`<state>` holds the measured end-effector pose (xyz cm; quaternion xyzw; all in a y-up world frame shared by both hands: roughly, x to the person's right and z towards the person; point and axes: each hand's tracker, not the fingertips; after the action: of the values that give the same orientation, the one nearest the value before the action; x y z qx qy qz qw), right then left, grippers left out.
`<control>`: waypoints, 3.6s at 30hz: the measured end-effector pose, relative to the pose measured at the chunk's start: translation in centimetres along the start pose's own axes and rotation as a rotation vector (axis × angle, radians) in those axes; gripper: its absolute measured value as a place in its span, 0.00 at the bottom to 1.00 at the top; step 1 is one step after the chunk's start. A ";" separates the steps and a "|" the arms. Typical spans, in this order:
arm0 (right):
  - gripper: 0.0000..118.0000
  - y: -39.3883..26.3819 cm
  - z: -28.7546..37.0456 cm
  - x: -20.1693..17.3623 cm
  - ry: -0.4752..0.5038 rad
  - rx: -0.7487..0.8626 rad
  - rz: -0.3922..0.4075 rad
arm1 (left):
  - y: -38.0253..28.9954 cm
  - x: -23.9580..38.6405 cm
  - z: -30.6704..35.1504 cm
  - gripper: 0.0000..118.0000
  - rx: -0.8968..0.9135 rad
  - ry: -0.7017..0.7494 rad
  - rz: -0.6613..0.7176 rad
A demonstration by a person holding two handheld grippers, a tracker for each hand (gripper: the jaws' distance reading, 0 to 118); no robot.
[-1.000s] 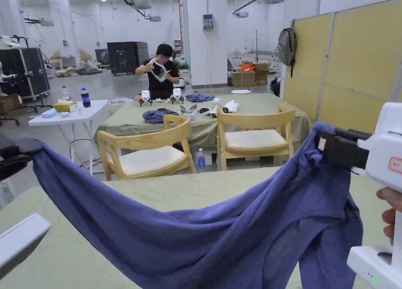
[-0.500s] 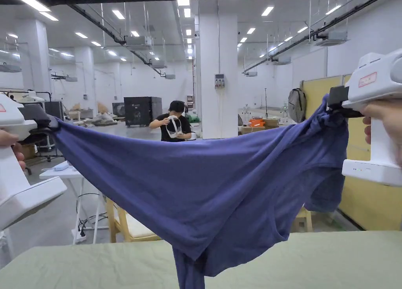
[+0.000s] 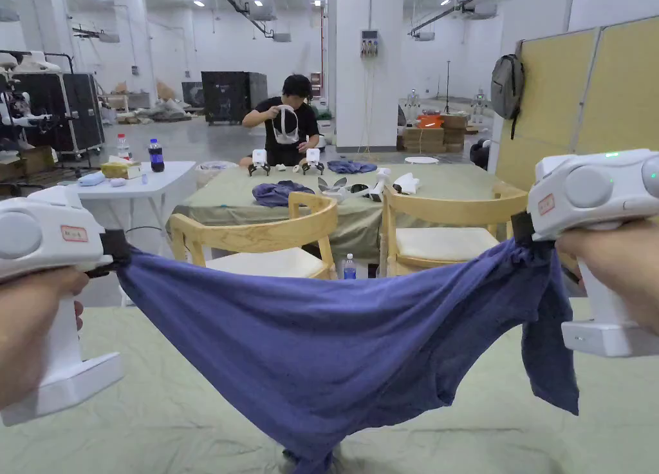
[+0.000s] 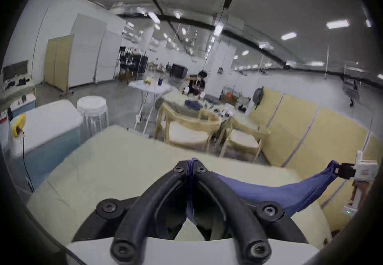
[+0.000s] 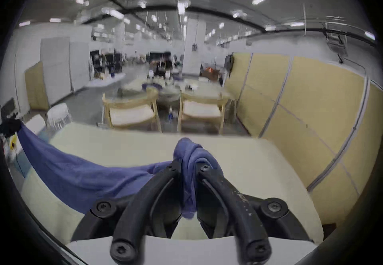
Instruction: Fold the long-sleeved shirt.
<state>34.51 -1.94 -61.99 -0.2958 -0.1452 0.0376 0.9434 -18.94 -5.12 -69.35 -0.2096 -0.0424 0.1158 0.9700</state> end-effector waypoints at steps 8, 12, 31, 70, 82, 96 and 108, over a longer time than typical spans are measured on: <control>0.13 -19.1 -7.5 -4.2 0.080 -0.352 0.113 | -16.6 -4.1 -2.4 0.01 -0.301 0.038 -0.133; 0.13 -24.8 -5.2 -3.8 0.098 -0.400 0.124 | -20.2 -5.5 1.2 0.01 -0.371 0.020 -0.150; 0.13 -46.8 18.4 1.0 0.156 -0.512 0.298 | -33.1 -13.6 23.8 0.01 -0.593 -0.005 -0.168; 0.21 -34.5 8.0 -9.6 0.365 -0.321 0.178 | -41.4 -13.2 23.5 0.00 -0.613 0.051 -0.148; 0.30 -30.2 -11.6 -13.2 0.218 -0.673 0.278 | -38.7 -10.3 25.7 0.00 -0.570 -0.001 -0.135; 0.03 -25.8 22.1 -5.0 0.322 0.111 0.045 | -30.6 -7.6 32.6 0.00 -0.251 -0.043 0.007; 0.03 -22.9 44.4 2.3 0.255 0.657 -0.097 | -15.8 -2.1 42.6 0.00 0.266 -0.145 0.190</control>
<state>23.22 3.84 -13.61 0.0285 -0.0202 0.0000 0.9994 -23.26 -2.77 -24.15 -0.0735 -0.0765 0.2261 0.9683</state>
